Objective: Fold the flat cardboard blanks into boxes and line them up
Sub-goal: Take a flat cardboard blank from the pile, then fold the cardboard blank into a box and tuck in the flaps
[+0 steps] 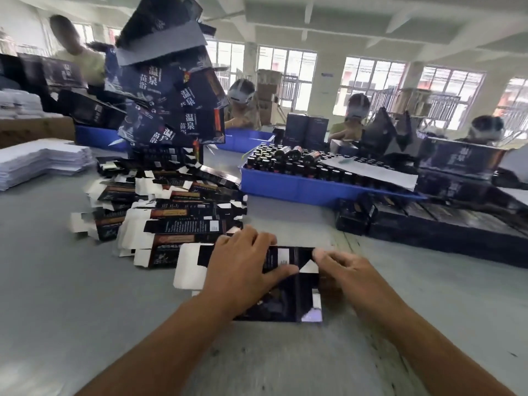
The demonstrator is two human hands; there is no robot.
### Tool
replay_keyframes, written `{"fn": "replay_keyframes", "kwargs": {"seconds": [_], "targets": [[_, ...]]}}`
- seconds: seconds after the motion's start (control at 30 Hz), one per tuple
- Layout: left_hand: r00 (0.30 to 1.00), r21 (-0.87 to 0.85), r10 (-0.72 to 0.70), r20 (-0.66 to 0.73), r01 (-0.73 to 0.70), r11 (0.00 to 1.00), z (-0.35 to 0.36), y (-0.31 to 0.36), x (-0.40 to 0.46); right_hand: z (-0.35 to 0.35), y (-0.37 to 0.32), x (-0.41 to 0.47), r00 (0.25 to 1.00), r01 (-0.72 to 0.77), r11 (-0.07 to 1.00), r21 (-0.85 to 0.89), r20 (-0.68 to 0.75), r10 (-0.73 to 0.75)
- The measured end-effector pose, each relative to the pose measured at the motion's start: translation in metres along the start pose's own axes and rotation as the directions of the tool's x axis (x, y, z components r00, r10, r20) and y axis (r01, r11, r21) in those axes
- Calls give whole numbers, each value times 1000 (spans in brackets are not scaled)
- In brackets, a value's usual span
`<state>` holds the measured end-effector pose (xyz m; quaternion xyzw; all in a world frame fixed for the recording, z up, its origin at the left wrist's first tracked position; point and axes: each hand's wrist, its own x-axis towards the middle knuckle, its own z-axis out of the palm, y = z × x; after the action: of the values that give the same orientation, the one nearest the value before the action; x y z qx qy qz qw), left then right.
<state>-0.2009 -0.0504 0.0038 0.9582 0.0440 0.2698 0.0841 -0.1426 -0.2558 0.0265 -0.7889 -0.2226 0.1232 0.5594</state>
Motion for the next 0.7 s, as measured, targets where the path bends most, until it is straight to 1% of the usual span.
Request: {"fn": "replay_keyframes", "kwargs": {"seconds": [0.03, 0.1, 0.17, 0.23, 0.3, 0.37, 0.47, 0.63, 0.7], "targets": [[999, -9, 33, -1, -33, 999, 0, 4, -1, 3, -1, -4, 1000, -21, 999, 44, 2, 21], [996, -60, 91, 21, -90, 994, 1, 12, -5, 5, 0, -10, 997, -50, 992, 116, -46, 55], [983, -148, 151, 104, -135, 980, 2, 18, -10, -1, 1, -14, 989, -57, 987, 149, -128, 76], [948, -202, 230, 218, -187, 961, 6, 24, -14, -10, 6, -19, 975, -75, 969, 235, -189, 121], [913, -232, 289, 289, -226, 946, 9, 30, -17, -14, 12, -24, 966, -112, 937, 330, -185, 181], [889, -229, 334, 313, -270, 935, 12, 34, -18, -14, 16, -26, 963, -137, 923, 360, -171, 209], [884, -208, 361, 298, -309, 928, 13, 37, -19, -13, 17, -23, 965, -108, 940, 324, -192, 177], [931, -119, 304, 204, -285, 951, 10, 35, -19, -14, 18, -24, 981, -51, 963, 265, -169, 99], [948, -84, 276, 159, -265, 960, 6, 31, -17, -15, 16, -24, 980, -23, 965, 261, -185, 73]]}}
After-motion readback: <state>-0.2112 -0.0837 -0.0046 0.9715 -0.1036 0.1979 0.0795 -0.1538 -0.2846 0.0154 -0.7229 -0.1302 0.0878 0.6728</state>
